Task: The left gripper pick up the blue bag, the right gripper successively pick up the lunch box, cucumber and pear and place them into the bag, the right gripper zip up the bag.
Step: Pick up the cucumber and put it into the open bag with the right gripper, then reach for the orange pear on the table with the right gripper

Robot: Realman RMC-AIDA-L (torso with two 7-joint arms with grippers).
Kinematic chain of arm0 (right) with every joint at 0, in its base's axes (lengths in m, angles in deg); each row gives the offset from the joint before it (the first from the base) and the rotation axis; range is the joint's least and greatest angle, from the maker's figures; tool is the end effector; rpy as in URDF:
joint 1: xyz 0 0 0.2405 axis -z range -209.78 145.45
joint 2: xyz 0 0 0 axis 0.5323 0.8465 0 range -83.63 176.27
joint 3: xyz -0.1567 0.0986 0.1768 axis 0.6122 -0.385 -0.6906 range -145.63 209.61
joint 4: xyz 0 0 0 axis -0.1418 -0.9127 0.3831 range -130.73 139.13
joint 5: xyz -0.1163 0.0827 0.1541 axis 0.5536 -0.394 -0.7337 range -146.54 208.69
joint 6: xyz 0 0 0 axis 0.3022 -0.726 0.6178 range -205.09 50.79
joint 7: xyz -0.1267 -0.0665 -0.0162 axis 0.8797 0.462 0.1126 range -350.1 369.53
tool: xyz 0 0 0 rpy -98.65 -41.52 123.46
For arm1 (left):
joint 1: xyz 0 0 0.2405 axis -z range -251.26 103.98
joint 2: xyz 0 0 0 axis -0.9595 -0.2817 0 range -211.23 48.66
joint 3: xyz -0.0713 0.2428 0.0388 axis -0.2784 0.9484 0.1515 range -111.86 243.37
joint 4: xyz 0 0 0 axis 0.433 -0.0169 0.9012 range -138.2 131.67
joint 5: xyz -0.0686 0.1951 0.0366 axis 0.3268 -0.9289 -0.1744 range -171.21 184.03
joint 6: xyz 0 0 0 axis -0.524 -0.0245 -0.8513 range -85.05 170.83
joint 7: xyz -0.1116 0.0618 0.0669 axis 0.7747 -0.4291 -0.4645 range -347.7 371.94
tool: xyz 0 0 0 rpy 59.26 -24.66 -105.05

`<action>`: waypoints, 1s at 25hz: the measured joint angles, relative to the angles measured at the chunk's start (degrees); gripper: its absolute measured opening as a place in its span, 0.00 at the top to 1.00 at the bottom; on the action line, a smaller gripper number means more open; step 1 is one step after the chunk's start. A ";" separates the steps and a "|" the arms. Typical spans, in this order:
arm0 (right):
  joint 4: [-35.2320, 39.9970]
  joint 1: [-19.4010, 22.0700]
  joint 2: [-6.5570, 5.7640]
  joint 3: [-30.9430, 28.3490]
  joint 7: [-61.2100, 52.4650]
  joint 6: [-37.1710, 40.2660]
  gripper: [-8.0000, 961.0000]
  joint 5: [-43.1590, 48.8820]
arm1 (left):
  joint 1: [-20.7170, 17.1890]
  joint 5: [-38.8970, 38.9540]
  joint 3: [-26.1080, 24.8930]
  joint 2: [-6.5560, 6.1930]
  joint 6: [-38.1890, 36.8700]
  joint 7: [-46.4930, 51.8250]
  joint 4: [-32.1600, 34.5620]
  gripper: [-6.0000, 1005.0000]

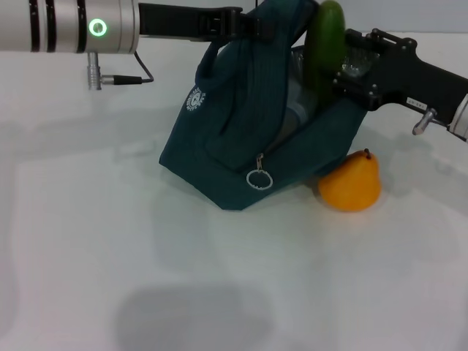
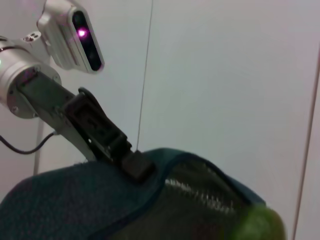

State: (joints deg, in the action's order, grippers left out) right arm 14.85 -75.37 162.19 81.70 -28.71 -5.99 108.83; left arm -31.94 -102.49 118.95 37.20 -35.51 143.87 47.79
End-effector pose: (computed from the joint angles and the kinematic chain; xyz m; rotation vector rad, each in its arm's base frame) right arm 0.2145 0.3990 -0.0261 -2.3611 0.1238 0.8259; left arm -0.1485 0.4079 0.0186 -2.5773 -1.2707 -0.7709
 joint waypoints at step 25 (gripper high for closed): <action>17.99 14.81 -1.52 6.81 -16.57 18.48 0.23 -1.65 | -1.55 0.37 -0.38 -0.21 0.09 -0.05 -0.05 0.93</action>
State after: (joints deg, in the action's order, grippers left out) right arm 32.85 -60.56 160.67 88.51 -45.28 12.49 107.18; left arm -33.49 -102.13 118.57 36.99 -35.42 143.82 47.74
